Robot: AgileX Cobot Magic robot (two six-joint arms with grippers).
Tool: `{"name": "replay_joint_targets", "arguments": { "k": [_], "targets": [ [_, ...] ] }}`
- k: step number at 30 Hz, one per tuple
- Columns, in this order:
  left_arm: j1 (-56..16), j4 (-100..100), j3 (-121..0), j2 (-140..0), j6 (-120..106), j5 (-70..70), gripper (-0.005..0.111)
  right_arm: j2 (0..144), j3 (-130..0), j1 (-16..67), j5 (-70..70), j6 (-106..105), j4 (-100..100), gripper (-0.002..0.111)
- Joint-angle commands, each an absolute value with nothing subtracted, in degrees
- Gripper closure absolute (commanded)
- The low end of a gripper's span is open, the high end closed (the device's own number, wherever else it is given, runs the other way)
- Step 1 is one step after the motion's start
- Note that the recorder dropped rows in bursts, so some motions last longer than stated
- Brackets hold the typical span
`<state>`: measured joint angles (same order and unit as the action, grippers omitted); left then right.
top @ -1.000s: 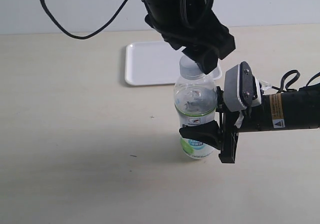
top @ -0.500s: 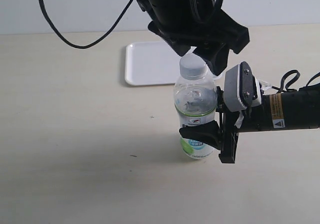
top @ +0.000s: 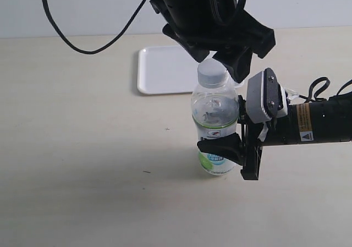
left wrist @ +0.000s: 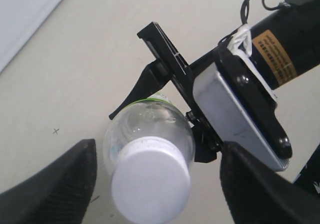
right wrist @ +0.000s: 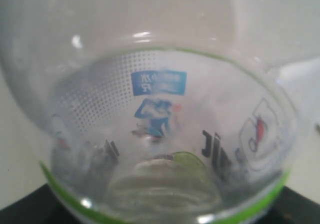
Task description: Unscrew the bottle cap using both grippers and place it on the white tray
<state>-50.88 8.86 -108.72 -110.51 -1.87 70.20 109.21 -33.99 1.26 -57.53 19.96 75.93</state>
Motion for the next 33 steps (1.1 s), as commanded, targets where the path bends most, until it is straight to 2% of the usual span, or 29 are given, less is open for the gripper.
{"name": "replay_joint_targets", "arguments": {
  "k": [1,9,12,14,21,26,33],
  "targets": [
    [-50.8,8.3,-108.9,-110.5,-1.3,70.0,0.04,109.4,-33.8,1.3,-52.8,19.6,78.4,0.108],
    [-50.8,8.1,-108.7,-110.5,-1.3,70.0,0.04,109.4,-33.8,1.3,-52.8,19.8,78.4,0.108],
    [-50.8,8.1,-108.7,-110.5,-1.3,70.0,0.055,109.4,-33.8,1.3,-52.8,19.7,78.4,0.108],
    [-50.8,8.1,-108.7,-110.5,-1.3,70.0,0.058,109.4,-33.8,1.3,-52.8,19.7,78.4,0.108],
    [-50.8,8.1,-108.7,-110.5,-1.3,70.0,0.058,109.4,-33.8,1.3,-52.8,19.8,78.4,0.108],
    [-50.8,8.1,-108.7,-110.5,-1.3,70.0,0.045,109.4,-33.8,1.3,-52.8,19.6,78.4,0.108],
    [-50.8,8.1,-108.5,-110.5,-1.3,70.0,0.048,109.4,-33.8,1.3,-52.8,19.7,78.4,0.108]
  ]
}}
